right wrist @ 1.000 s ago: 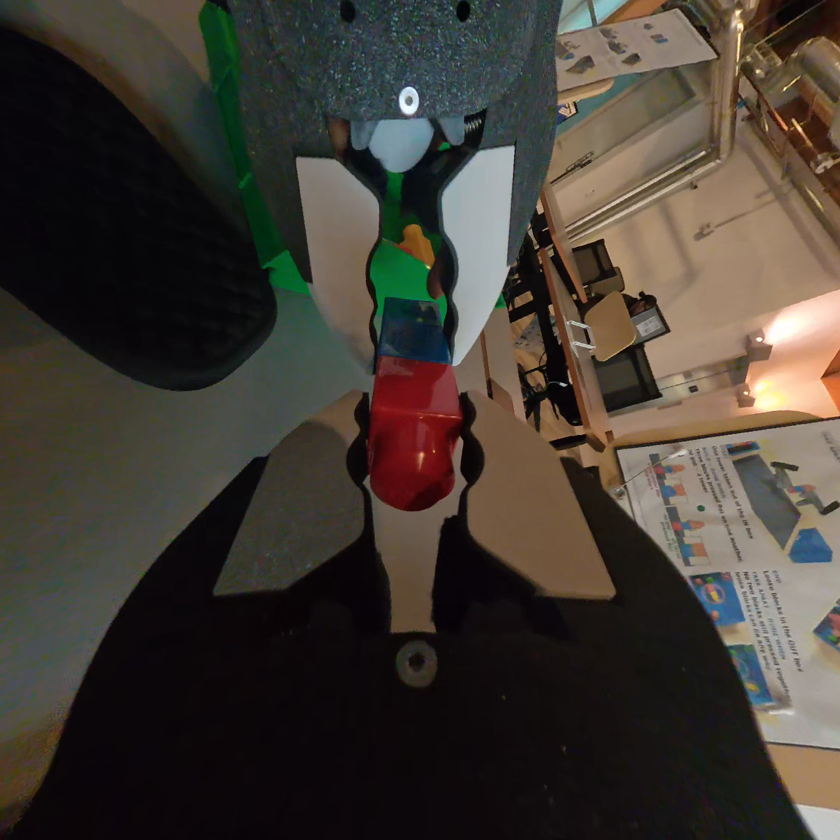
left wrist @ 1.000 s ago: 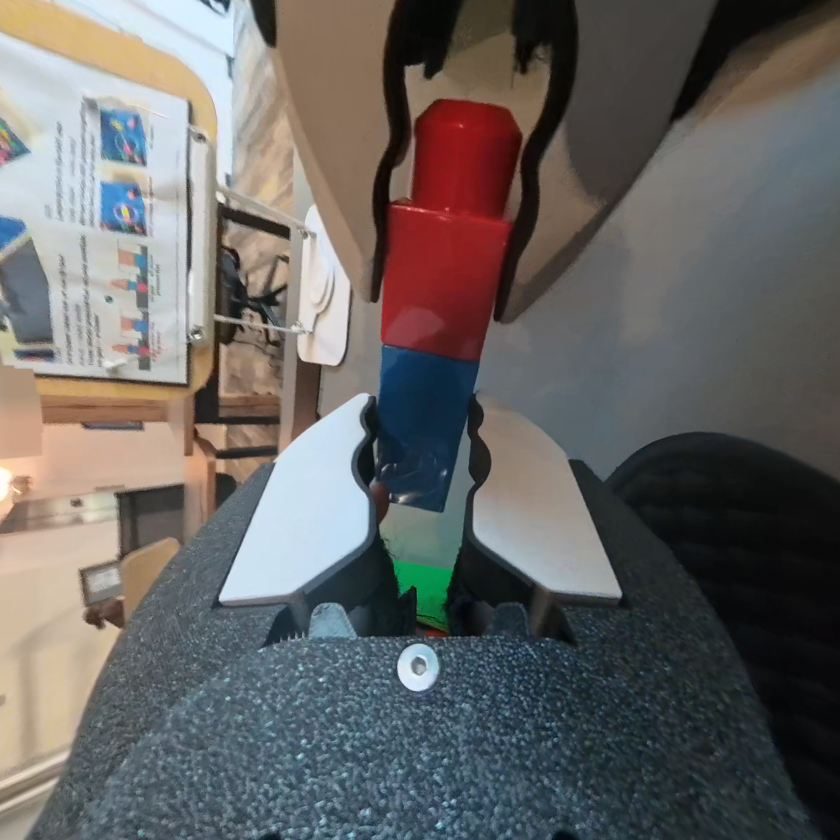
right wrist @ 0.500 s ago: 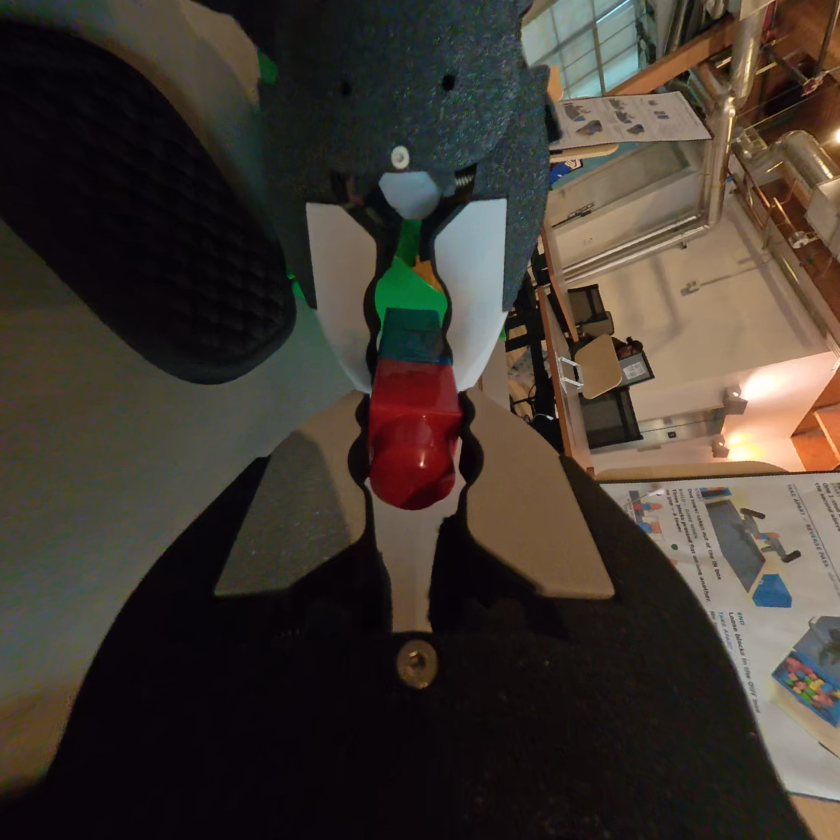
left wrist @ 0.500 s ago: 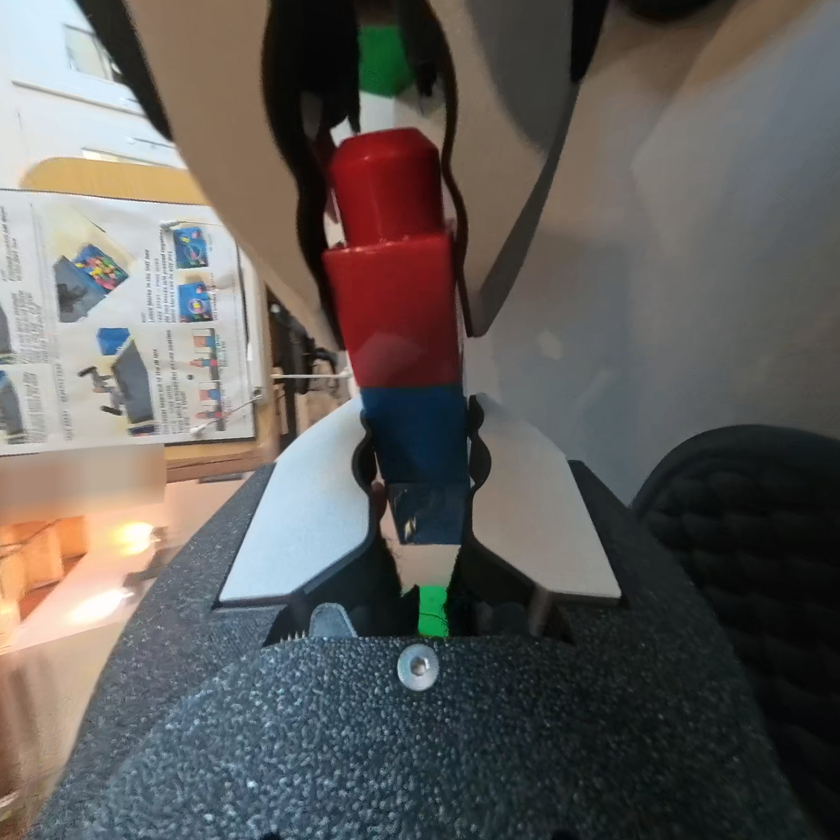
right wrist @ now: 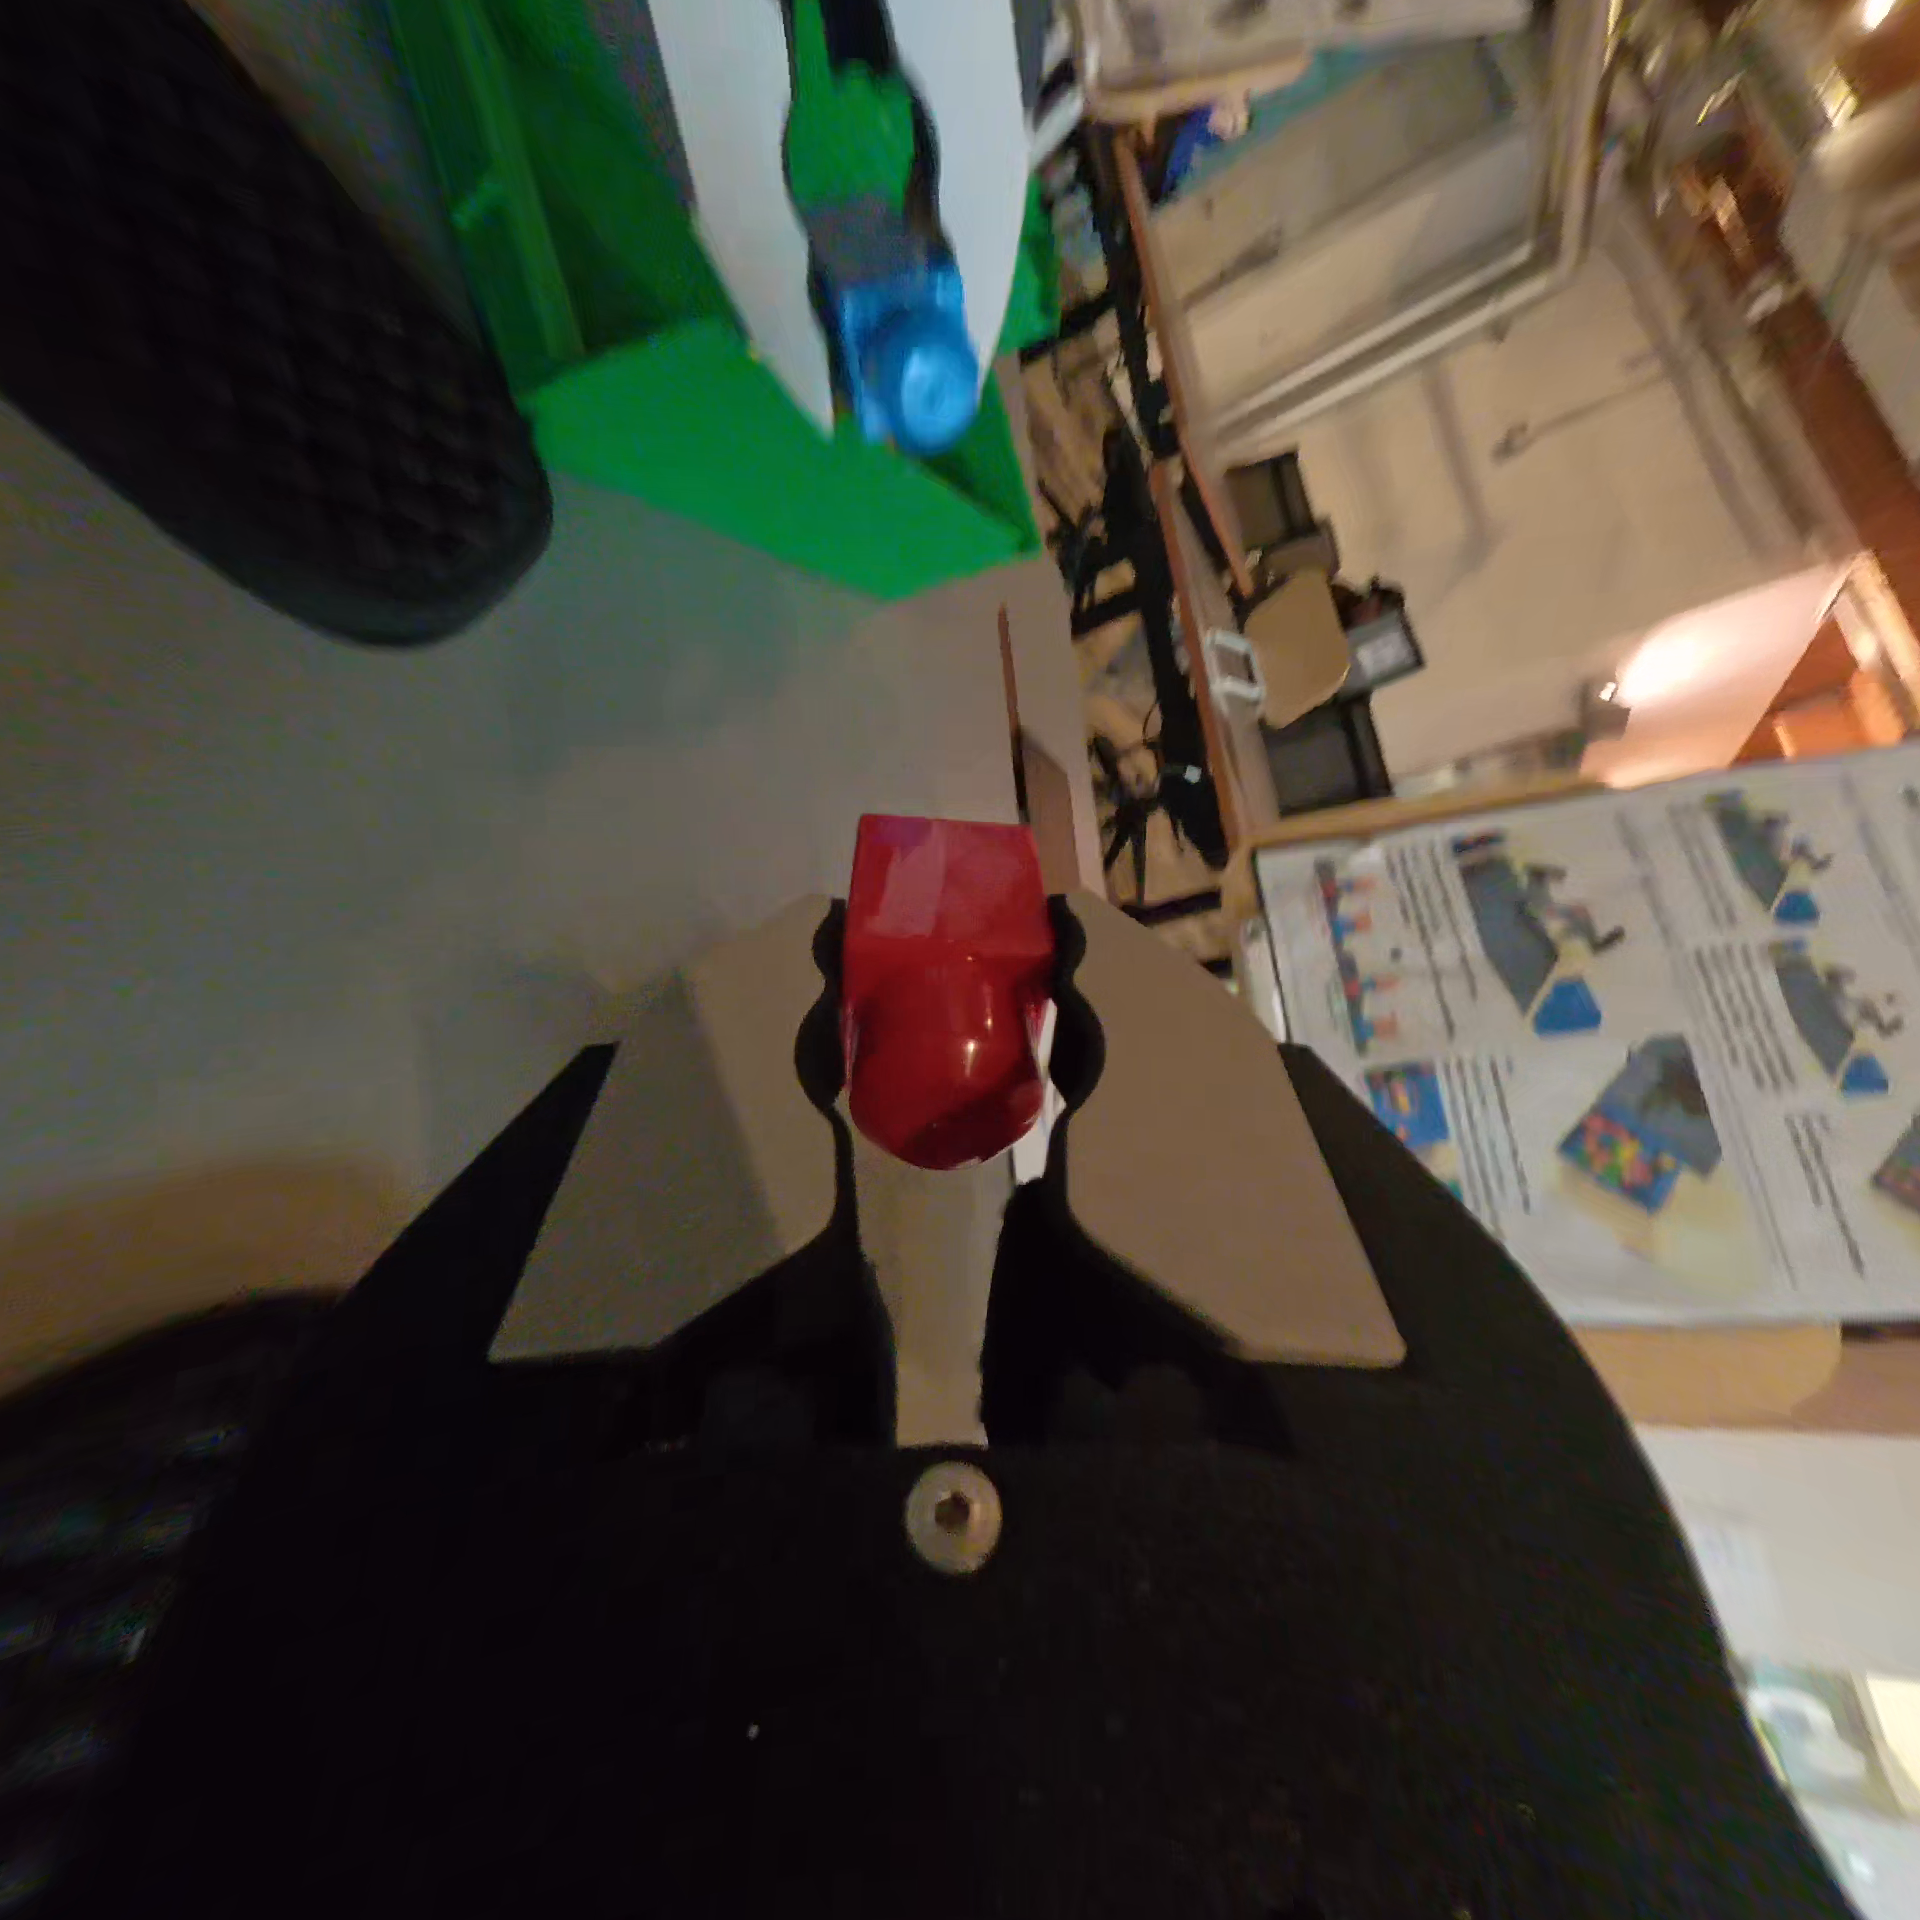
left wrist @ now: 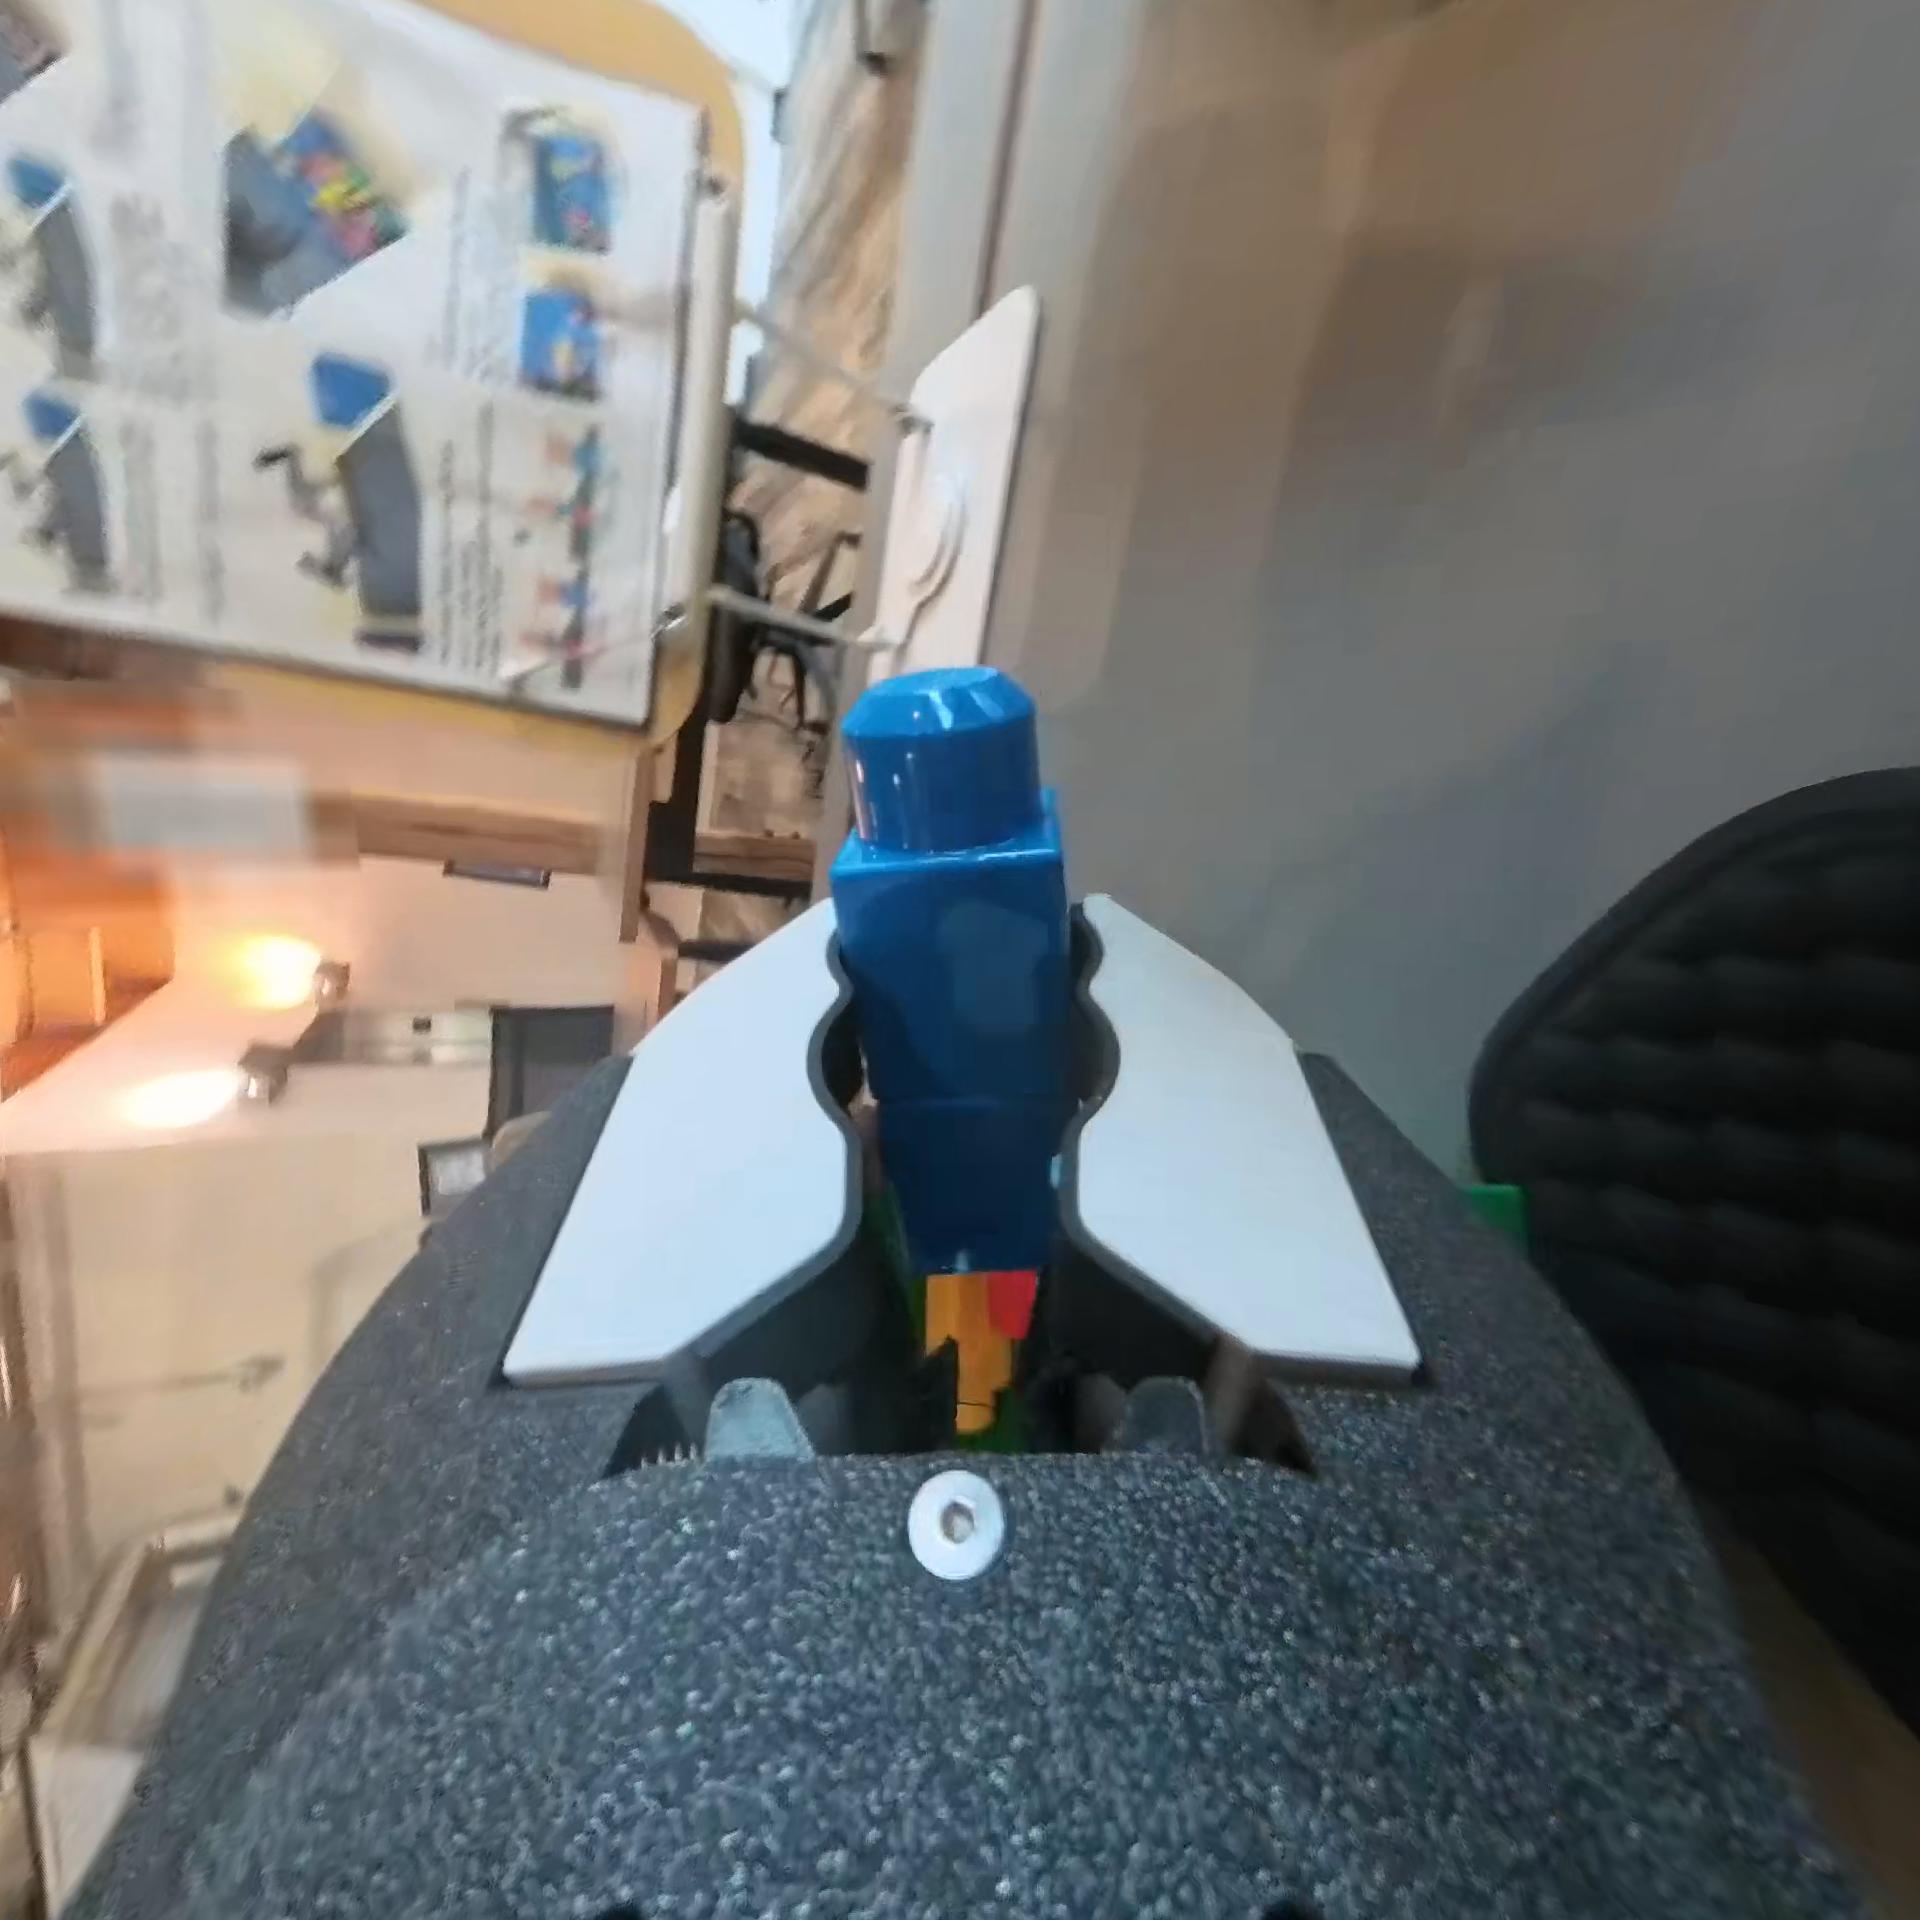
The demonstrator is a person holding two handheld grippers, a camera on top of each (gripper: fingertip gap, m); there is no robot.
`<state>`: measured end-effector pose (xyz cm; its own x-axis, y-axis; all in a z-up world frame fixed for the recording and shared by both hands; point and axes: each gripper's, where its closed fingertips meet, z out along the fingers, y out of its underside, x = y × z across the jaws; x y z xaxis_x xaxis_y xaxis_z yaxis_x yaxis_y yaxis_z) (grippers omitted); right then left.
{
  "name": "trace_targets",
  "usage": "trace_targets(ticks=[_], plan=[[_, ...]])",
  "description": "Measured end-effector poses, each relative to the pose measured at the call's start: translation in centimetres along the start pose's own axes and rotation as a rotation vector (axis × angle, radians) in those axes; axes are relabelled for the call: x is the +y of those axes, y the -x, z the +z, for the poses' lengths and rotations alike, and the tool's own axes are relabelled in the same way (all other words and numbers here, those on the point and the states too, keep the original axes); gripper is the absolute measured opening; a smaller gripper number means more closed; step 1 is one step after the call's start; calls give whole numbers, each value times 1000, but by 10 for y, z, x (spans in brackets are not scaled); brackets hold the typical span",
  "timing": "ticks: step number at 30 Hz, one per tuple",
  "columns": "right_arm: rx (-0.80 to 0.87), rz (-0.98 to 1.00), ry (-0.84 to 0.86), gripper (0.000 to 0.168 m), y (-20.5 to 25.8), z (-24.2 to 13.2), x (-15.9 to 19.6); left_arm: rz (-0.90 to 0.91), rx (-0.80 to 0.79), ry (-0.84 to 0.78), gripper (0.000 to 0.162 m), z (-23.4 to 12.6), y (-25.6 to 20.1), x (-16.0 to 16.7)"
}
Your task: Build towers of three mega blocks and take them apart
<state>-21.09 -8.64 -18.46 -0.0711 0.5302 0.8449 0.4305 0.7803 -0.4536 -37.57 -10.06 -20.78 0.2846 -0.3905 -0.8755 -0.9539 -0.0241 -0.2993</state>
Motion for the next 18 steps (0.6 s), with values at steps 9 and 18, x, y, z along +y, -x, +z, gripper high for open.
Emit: trace_targets(ticks=[9, 18], plan=[[-236, 206, 518, 37, -14, -102, 112, -252, -51, -78, 37, -10, 8, 2], [-556, 439, 911, 37, 39, -150, 214, -294, -77, -122, 37, -9, 3, -8]])
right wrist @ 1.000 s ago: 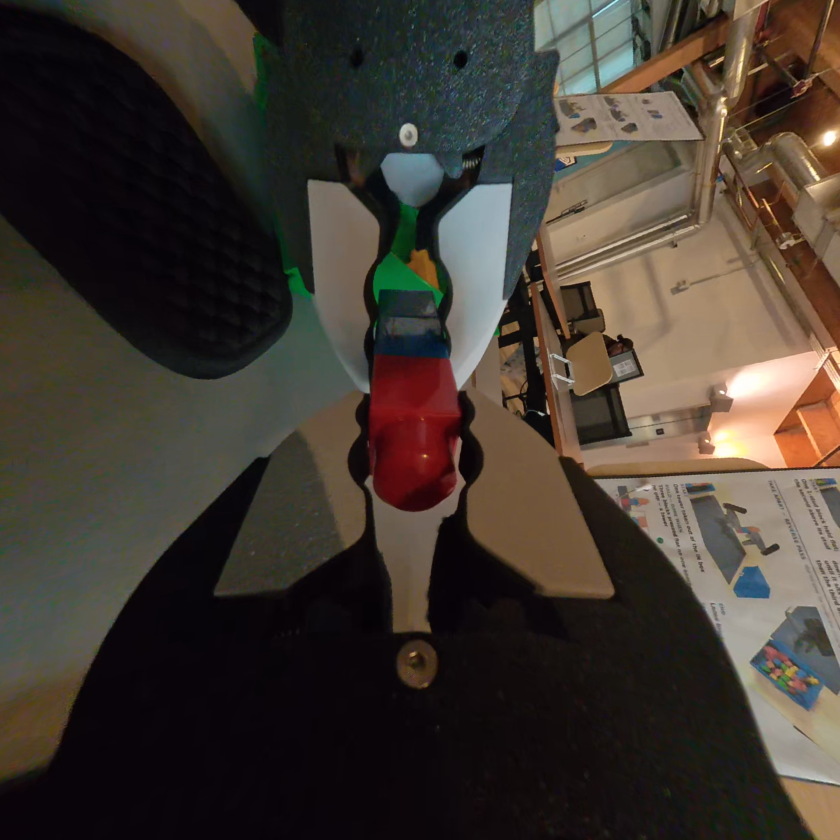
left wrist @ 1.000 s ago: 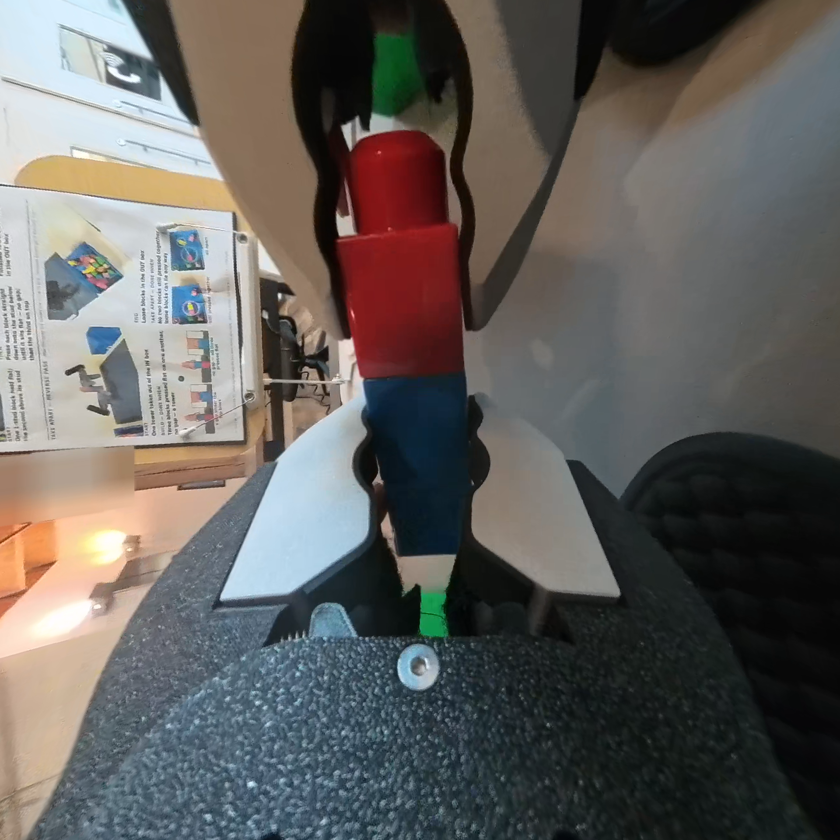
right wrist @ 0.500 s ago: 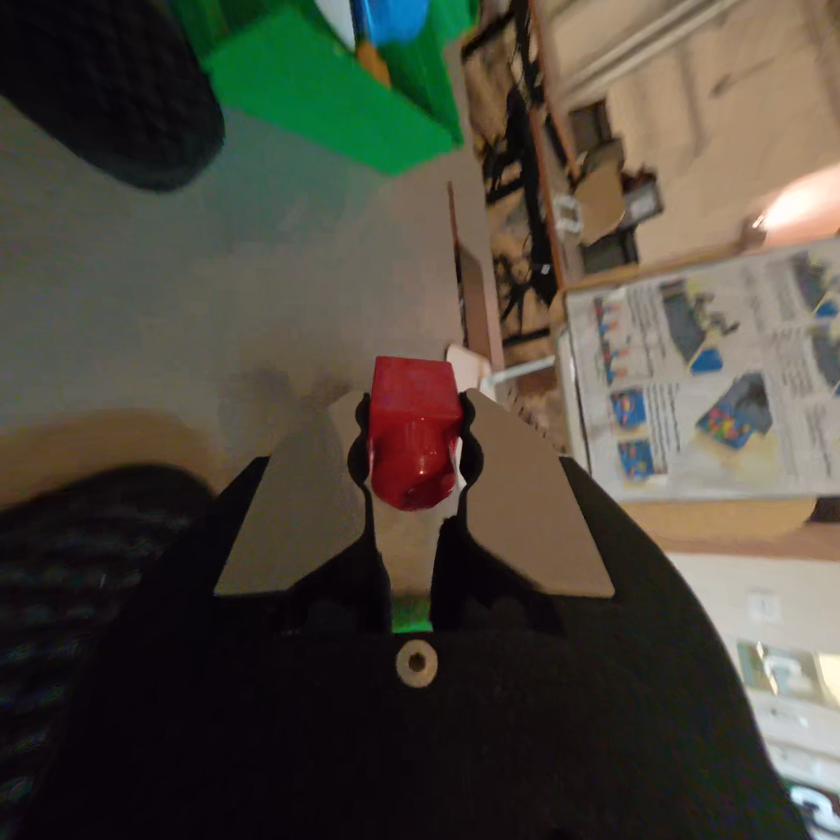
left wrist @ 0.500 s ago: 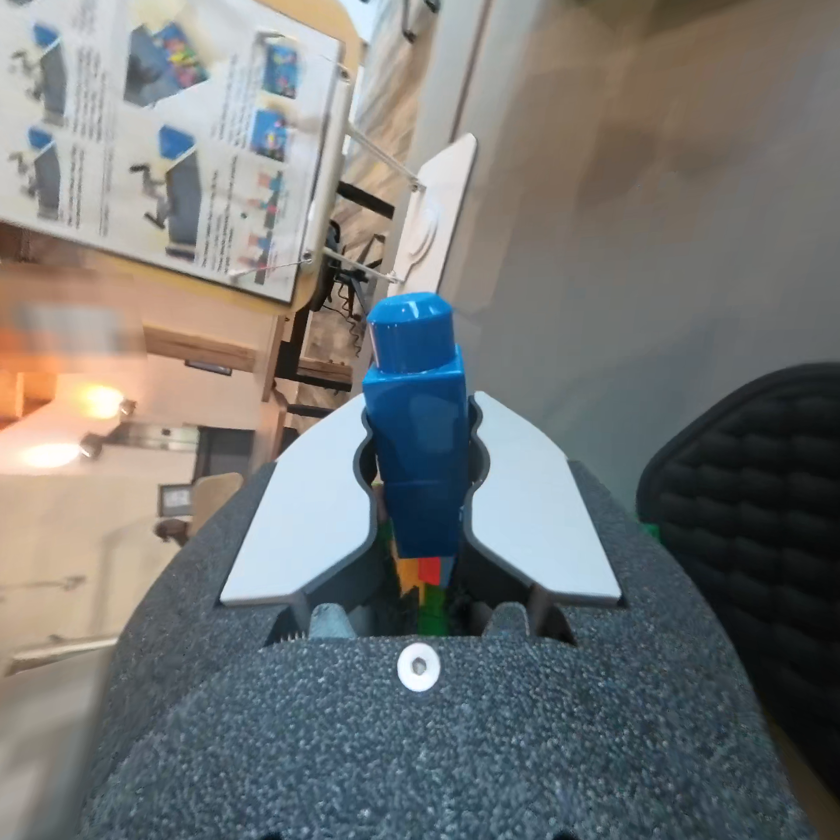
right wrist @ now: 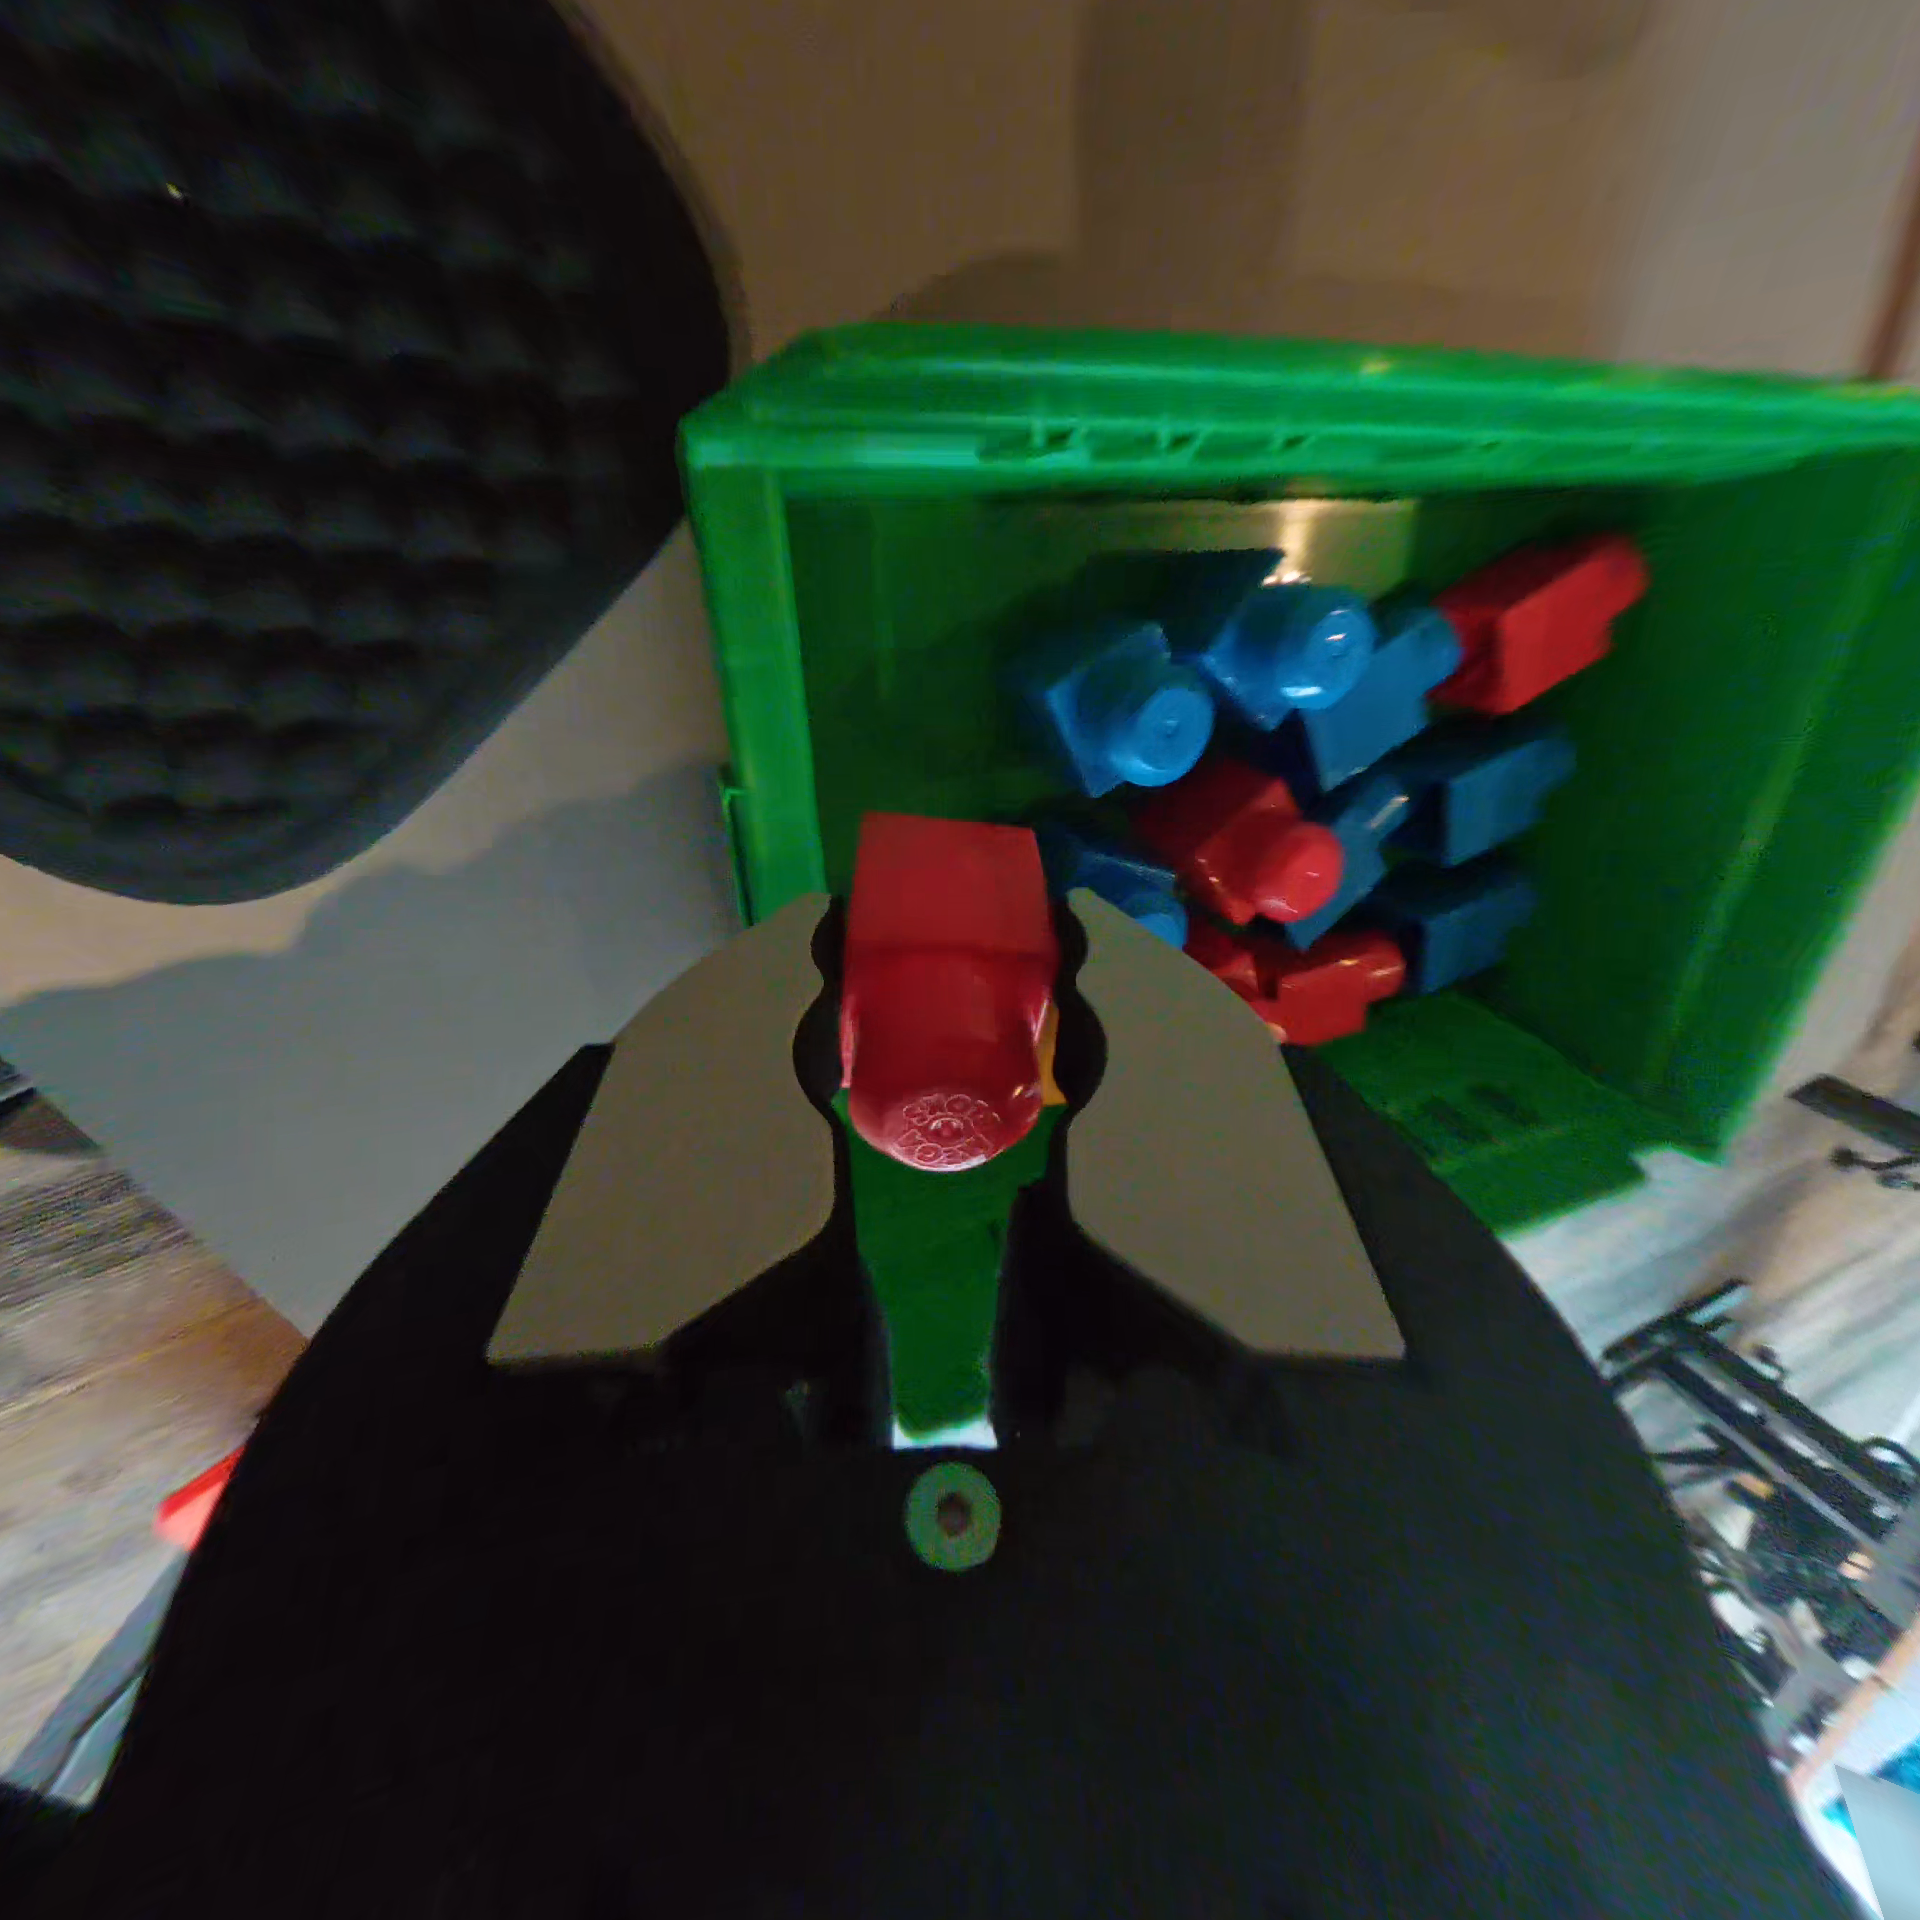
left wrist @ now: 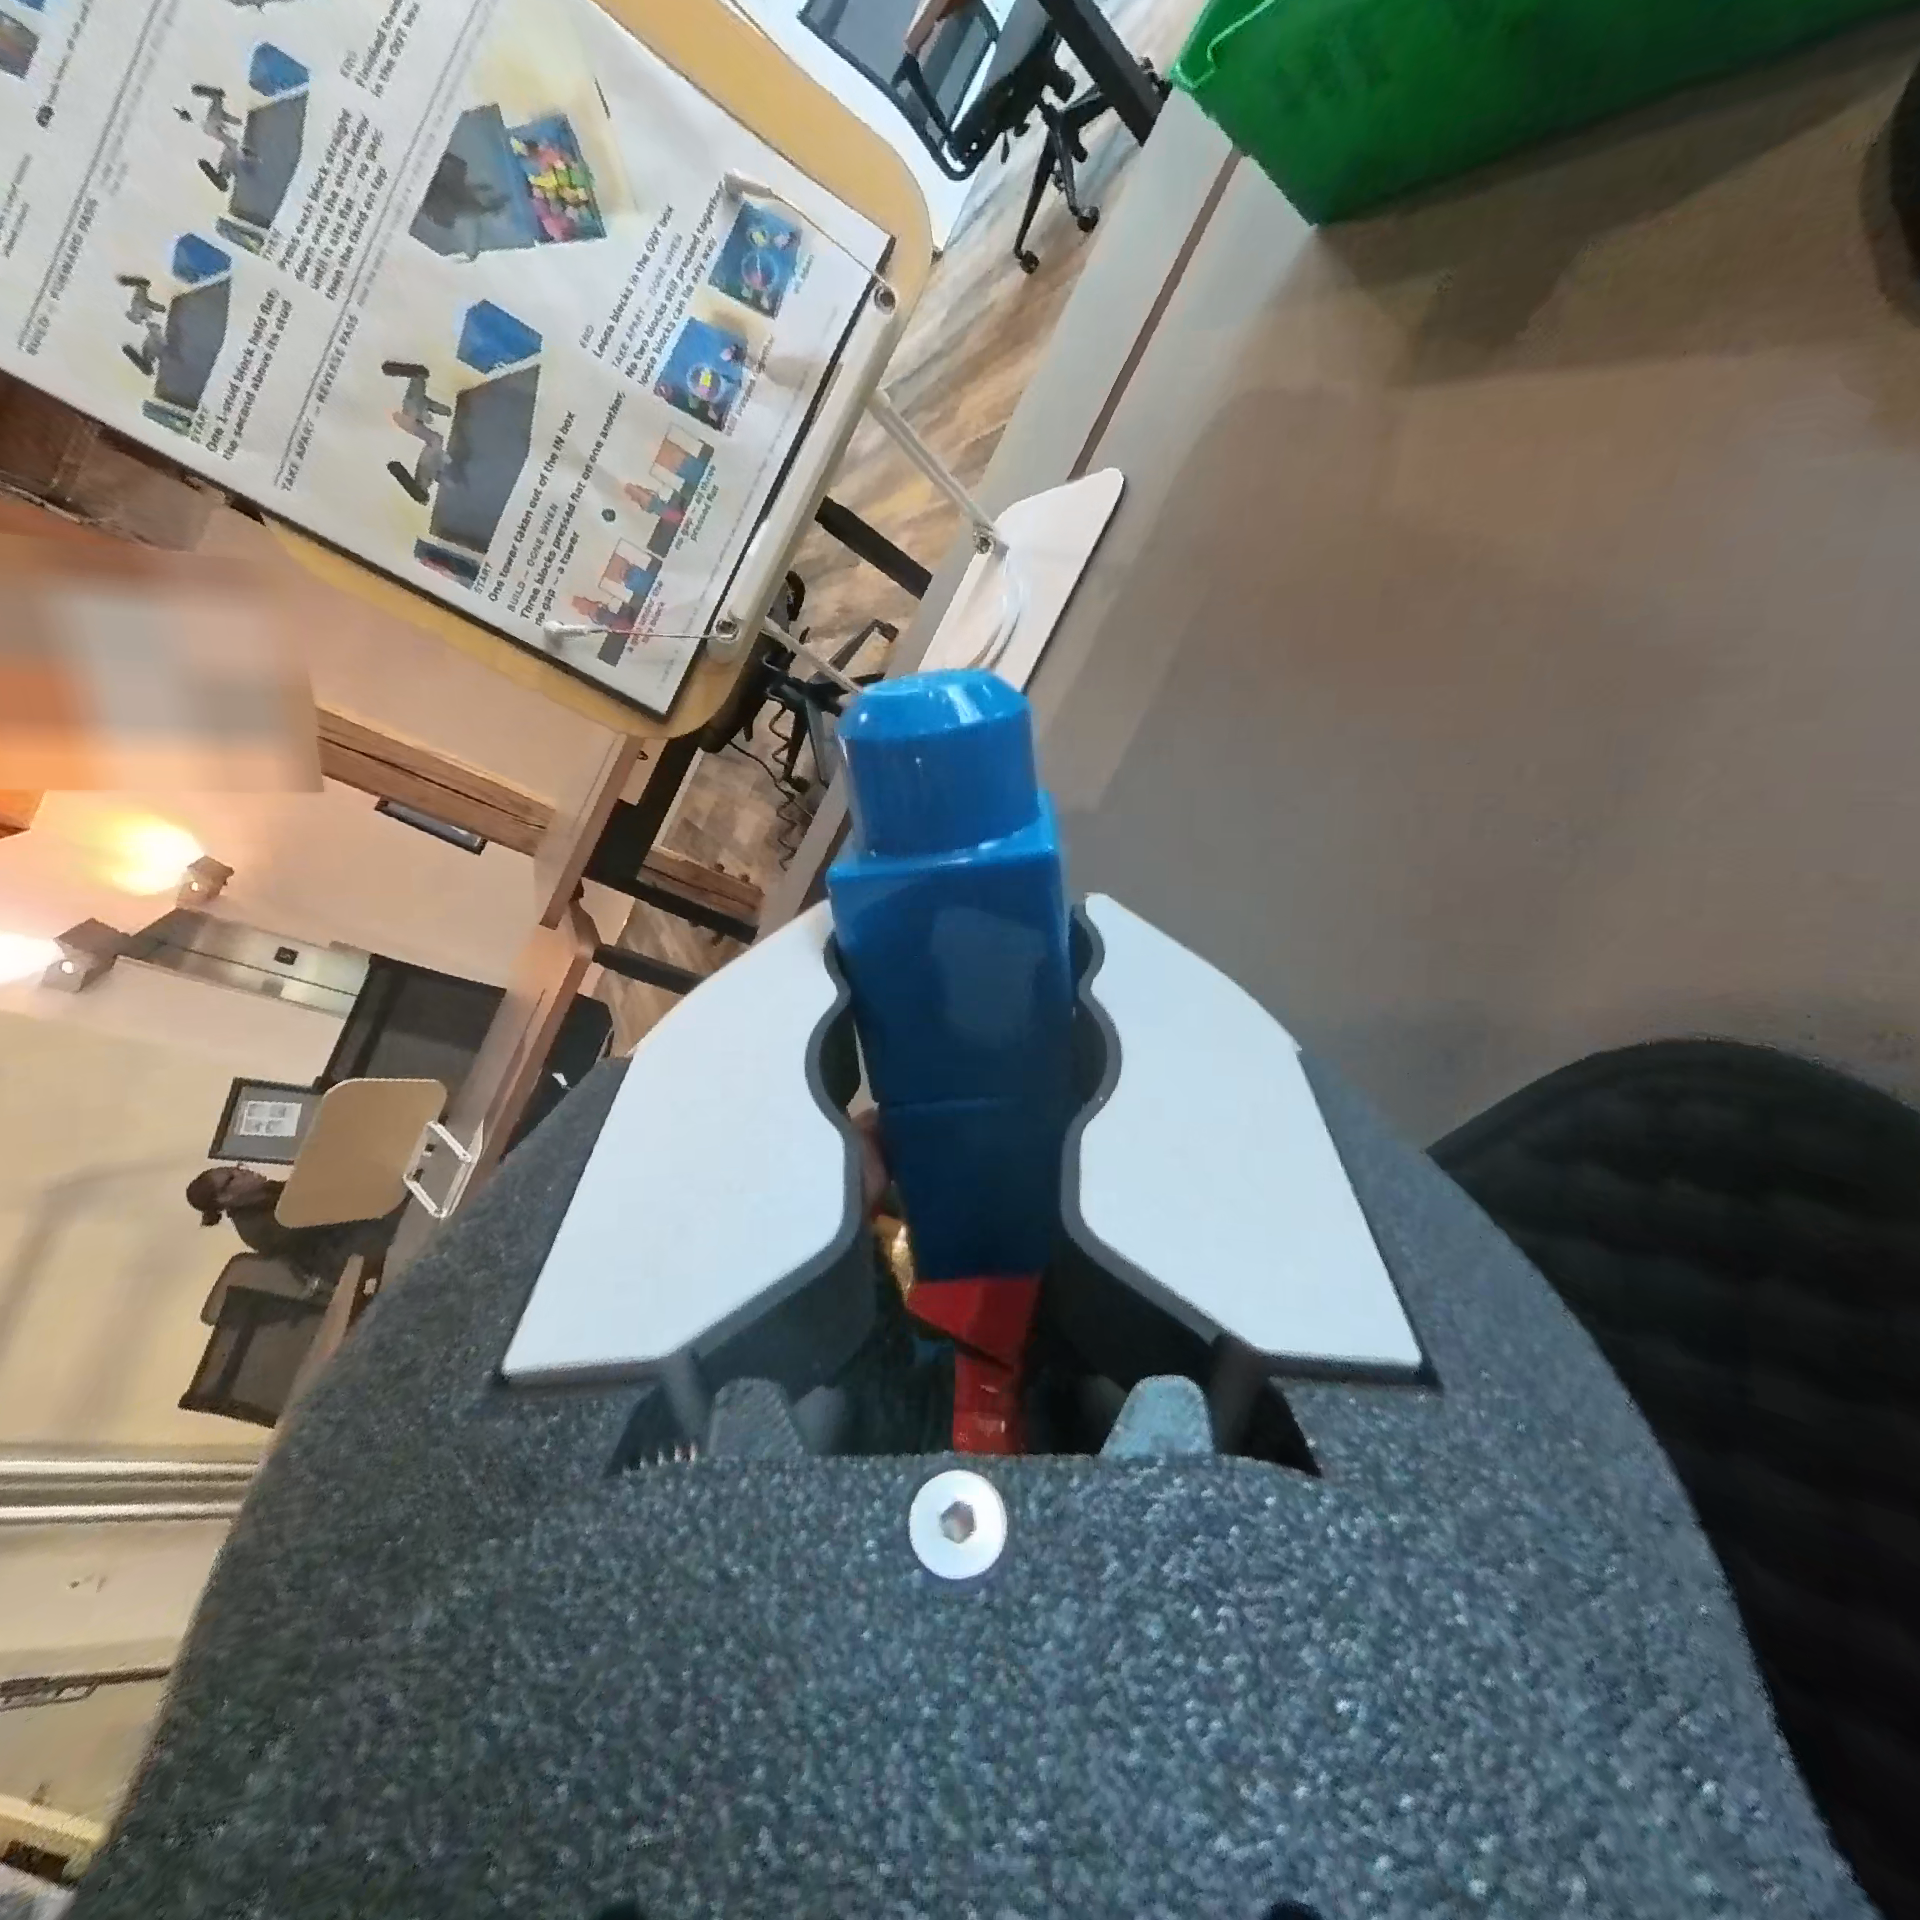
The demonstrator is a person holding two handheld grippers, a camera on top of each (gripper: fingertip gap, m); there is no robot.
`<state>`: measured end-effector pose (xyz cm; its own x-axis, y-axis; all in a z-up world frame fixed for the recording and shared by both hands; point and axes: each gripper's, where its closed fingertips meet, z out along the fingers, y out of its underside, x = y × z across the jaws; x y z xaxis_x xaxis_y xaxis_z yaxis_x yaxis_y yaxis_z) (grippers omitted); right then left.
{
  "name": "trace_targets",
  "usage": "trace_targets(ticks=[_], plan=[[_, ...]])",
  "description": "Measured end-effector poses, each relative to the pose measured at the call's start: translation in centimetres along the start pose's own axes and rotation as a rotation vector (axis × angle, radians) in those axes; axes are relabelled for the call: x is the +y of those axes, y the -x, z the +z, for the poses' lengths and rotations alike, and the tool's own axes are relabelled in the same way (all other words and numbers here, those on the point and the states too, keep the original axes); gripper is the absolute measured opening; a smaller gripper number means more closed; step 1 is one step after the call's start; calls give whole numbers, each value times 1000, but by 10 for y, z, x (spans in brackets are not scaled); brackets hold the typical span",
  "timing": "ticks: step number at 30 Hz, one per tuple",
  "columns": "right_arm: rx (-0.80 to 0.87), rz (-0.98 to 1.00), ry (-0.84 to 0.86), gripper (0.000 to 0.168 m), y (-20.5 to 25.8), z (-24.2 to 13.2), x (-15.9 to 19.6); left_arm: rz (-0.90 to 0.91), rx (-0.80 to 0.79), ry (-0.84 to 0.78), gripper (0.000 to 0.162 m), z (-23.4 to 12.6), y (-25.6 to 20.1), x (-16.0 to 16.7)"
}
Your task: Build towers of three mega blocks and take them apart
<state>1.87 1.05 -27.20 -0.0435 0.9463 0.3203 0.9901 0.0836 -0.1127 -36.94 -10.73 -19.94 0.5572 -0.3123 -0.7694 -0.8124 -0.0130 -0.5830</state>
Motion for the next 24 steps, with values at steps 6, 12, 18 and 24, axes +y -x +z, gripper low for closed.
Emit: trace_targets(ticks=[6, 12, 18, 24], plan=[[-116, 88, 7, 37, -5, 44, -4, 3, 1, -2, 37, 1, -2, -4], [-202, 205, 100, 37, -1, 69, 3, 33, -6, 14, 37, 1, -4, -4], [-223, 247, 116, 40, -1, 74, 2, 37, -1, 15, 37, 2, -6, -5], [-118, 259, 85, 49, -12, 42, 0, 36, 30, 15, 37, 5, -15, -7]])
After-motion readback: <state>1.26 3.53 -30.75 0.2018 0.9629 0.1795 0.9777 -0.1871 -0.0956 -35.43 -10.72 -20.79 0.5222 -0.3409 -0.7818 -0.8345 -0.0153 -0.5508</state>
